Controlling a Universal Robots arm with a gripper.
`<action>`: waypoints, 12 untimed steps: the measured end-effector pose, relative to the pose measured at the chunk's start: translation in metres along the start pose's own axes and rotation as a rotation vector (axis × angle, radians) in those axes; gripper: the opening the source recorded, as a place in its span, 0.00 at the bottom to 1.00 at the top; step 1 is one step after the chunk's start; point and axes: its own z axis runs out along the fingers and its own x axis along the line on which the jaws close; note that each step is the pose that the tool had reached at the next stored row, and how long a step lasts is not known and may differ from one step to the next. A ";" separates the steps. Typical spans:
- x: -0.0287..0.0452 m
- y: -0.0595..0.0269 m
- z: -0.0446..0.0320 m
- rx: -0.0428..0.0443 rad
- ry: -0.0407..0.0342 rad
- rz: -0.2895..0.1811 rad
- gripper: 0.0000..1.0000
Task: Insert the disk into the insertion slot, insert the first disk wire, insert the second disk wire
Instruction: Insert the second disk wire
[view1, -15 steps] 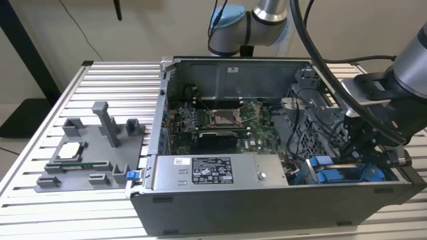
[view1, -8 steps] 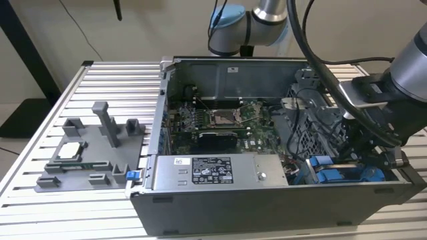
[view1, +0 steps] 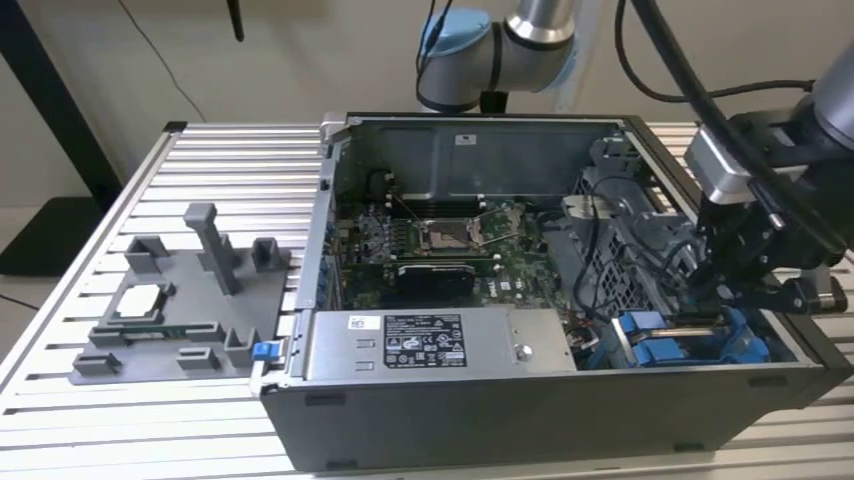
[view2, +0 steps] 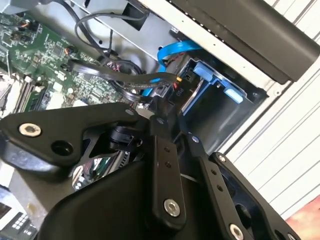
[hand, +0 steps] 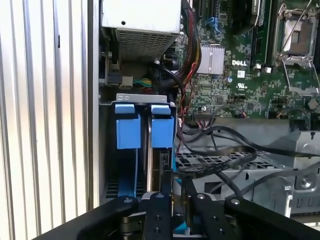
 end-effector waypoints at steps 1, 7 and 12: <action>-0.0008 -0.0002 -0.0042 0.0000 -0.0005 0.000 1.00; -0.0048 -0.0013 -0.0261 0.0000 -0.0013 0.000 1.00; -0.0074 -0.0022 -0.0403 0.0000 -0.0014 0.000 1.00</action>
